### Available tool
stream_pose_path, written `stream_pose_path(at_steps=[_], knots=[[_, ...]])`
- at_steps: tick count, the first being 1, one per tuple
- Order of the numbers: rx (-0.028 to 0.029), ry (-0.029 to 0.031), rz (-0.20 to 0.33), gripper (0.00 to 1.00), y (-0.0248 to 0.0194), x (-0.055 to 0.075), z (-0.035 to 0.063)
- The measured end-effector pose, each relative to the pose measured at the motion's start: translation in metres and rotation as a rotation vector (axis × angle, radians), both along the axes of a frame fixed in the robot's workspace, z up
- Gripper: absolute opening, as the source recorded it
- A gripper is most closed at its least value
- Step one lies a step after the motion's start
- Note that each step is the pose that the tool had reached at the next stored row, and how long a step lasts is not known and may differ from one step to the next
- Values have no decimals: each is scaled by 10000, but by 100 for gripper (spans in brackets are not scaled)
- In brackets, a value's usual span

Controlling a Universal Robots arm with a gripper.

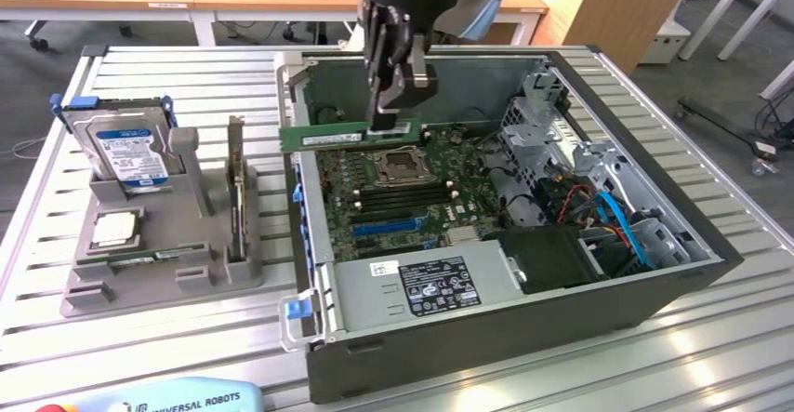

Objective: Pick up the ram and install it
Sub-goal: 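Pick up the ram and move it above insertion slot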

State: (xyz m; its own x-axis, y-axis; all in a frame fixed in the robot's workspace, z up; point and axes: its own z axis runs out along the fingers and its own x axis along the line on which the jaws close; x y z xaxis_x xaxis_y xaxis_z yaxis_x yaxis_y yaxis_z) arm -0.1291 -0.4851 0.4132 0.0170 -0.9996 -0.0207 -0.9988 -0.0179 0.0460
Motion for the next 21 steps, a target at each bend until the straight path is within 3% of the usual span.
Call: stream_pose_path(at_steps=[21], knots=[[0,0,7,12,0,625,-1]])
